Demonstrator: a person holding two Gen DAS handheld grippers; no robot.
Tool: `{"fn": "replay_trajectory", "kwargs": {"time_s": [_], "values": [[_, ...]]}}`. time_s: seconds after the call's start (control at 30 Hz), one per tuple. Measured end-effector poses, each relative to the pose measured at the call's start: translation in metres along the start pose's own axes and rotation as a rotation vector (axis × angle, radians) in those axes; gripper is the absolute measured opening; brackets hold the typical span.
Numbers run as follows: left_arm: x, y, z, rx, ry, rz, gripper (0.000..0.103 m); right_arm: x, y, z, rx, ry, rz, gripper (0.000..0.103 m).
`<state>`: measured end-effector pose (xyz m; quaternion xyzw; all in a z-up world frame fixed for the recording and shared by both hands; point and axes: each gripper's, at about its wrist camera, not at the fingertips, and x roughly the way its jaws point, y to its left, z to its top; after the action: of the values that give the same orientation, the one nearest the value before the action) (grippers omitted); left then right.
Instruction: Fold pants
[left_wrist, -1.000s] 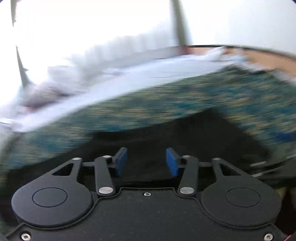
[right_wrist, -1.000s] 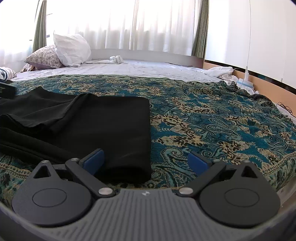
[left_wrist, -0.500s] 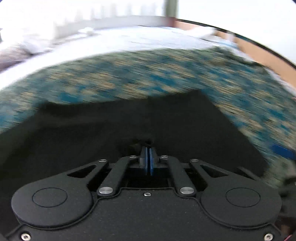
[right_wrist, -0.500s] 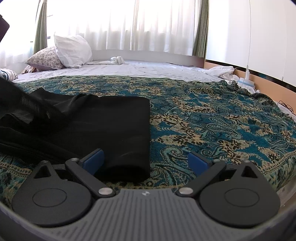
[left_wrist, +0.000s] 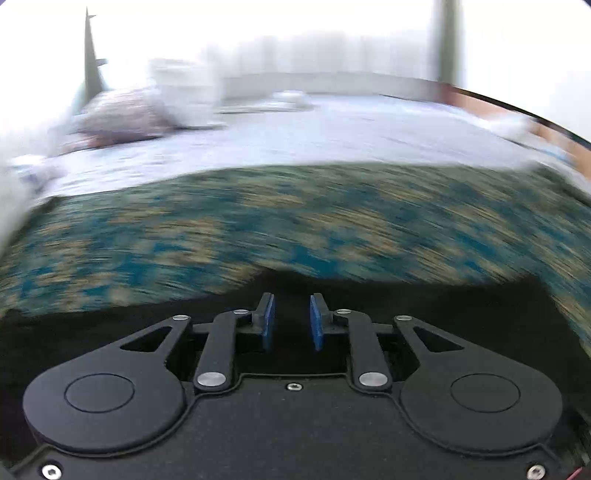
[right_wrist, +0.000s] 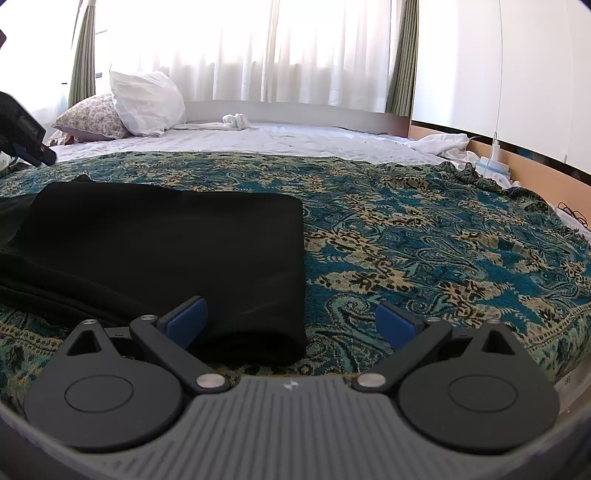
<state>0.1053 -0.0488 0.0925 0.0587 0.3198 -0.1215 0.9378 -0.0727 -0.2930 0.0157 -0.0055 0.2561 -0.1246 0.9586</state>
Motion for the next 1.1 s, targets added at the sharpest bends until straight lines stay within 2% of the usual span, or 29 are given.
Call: {"fn": "replay_trajectory", "kwargs": {"time_s": [0.07, 0.1, 0.17, 0.2, 0.23, 0.3, 0.33, 0.37, 0.47, 0.53, 0.6, 0.7, 0.73, 0.8, 0.87, 0.93, 1.0, 1.1], "values": [[0.0, -0.019, -0.012, 0.071, 0.027, -0.134, 0.024, 0.0, 0.001, 0.0, -0.002, 0.0, 0.001, 0.102], [-0.001, -0.027, -0.019, 0.104, 0.042, -0.175, 0.026, 0.0, 0.001, 0.0, -0.003, 0.001, 0.001, 0.102], [-0.003, -0.041, -0.028, 0.151, 0.032, -0.159, 0.026, 0.001, 0.001, 0.0, -0.002, 0.001, 0.002, 0.102], [-0.003, -0.044, -0.032, 0.162, 0.01, -0.113, 0.033, 0.0, 0.0, 0.0, -0.001, 0.002, 0.004, 0.102], [-0.005, -0.043, -0.034, 0.149, -0.021, -0.058, 0.052, 0.0, 0.0, 0.0, 0.0, 0.002, 0.005, 0.102], [-0.009, -0.032, -0.036, 0.08, -0.084, -0.003, 0.068, -0.001, -0.001, -0.001, 0.0, 0.0, 0.003, 0.103], [-0.01, -0.025, -0.035, 0.039, -0.1, -0.012, 0.069, -0.002, -0.002, -0.001, -0.001, -0.002, 0.002, 0.103], [-0.012, -0.016, -0.032, -0.005, -0.092, -0.053, 0.072, -0.002, -0.002, -0.002, -0.001, -0.003, 0.001, 0.103], [-0.01, 0.002, -0.029, -0.101, -0.027, -0.164, 0.084, -0.002, -0.002, -0.002, 0.001, -0.008, 0.002, 0.103], [0.005, 0.014, -0.025, -0.167, 0.03, -0.22, 0.084, -0.004, -0.001, -0.001, 0.008, -0.026, 0.007, 0.103], [0.023, 0.021, -0.026, -0.246, 0.096, -0.234, 0.08, -0.012, -0.001, 0.0, 0.025, -0.083, 0.023, 0.103], [0.038, 0.027, -0.032, -0.302, 0.127, -0.309, 0.062, -0.021, -0.002, 0.006, 0.086, -0.177, 0.141, 0.103], [0.041, 0.027, -0.033, -0.311, 0.126, -0.333, 0.062, -0.019, 0.002, 0.009, 0.09, -0.185, 0.173, 0.102], [0.045, 0.031, -0.031, -0.336, 0.119, -0.344, 0.066, -0.008, 0.019, 0.018, 0.049, -0.162, 0.211, 0.091], [0.052, 0.039, -0.027, -0.39, 0.122, -0.319, 0.071, 0.001, 0.042, 0.027, -0.004, -0.153, 0.251, 0.075], [0.063, 0.05, -0.023, -0.467, 0.158, -0.313, 0.071, 0.013, 0.066, 0.038, -0.038, -0.121, 0.31, 0.066], [0.074, 0.059, -0.021, -0.542, 0.19, -0.349, 0.071, 0.027, 0.089, 0.047, -0.065, -0.08, 0.373, 0.064], [0.086, 0.065, -0.018, -0.603, 0.206, -0.38, 0.07, 0.043, 0.116, 0.052, -0.081, -0.032, 0.414, 0.062]]}}
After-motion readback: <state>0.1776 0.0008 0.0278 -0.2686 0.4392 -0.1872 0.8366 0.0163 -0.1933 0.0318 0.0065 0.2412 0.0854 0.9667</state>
